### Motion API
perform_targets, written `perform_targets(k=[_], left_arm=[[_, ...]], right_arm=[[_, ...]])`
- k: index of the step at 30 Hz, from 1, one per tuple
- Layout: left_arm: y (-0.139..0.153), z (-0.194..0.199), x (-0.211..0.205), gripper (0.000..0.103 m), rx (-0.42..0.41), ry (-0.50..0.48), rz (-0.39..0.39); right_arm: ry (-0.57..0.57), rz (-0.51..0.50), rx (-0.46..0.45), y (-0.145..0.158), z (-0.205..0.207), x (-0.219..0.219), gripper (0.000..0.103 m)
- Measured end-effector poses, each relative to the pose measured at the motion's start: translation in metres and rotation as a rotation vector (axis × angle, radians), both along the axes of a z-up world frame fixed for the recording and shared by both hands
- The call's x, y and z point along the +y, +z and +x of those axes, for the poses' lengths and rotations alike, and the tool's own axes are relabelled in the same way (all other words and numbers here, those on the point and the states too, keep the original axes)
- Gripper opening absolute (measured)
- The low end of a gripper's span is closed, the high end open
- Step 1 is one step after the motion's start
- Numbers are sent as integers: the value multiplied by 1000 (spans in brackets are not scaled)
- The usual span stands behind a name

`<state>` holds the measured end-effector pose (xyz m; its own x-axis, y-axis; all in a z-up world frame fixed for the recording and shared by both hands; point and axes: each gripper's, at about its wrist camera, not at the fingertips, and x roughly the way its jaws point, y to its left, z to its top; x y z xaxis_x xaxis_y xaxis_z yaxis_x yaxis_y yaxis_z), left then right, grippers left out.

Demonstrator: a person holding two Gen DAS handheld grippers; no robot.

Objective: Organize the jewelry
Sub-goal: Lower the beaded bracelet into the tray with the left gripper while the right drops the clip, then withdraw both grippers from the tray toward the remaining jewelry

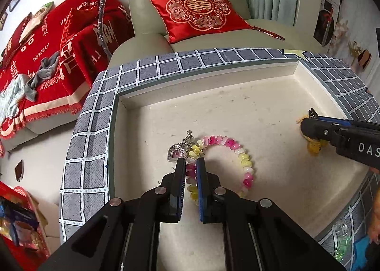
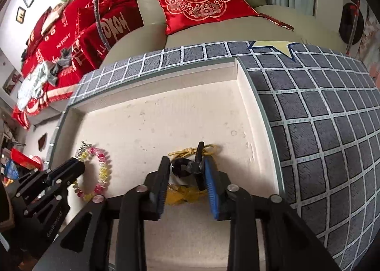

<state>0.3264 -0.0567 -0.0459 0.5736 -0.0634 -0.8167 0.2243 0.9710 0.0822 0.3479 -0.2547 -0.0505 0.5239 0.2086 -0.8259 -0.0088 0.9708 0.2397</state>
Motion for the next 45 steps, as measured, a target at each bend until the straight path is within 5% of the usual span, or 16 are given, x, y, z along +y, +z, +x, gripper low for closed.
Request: perform_targets(k=[8,32,34,35,43,45], left_arm=[[5,0,3,23,-9,35,3],[20,-5,-1,24,-49,3,-21],[23,-5,0,82,-57,11,-28],[26,-8,2,103,-82,32,-31],[47,-31,6,103,-159,35,-25],[52,-41,8,103,-171,20,-24]], right_arm=[[-11,74,-31,10,-8,-1,78],[-96,171,-127,57,-85,-30,78],[-106,179,-126,58,-90,-34,78],[-107,184,-126,59,-92,-35,78],[-112,162,-136,61,-114,-39,88],[-112,166,-147,61,-121,-40,103]])
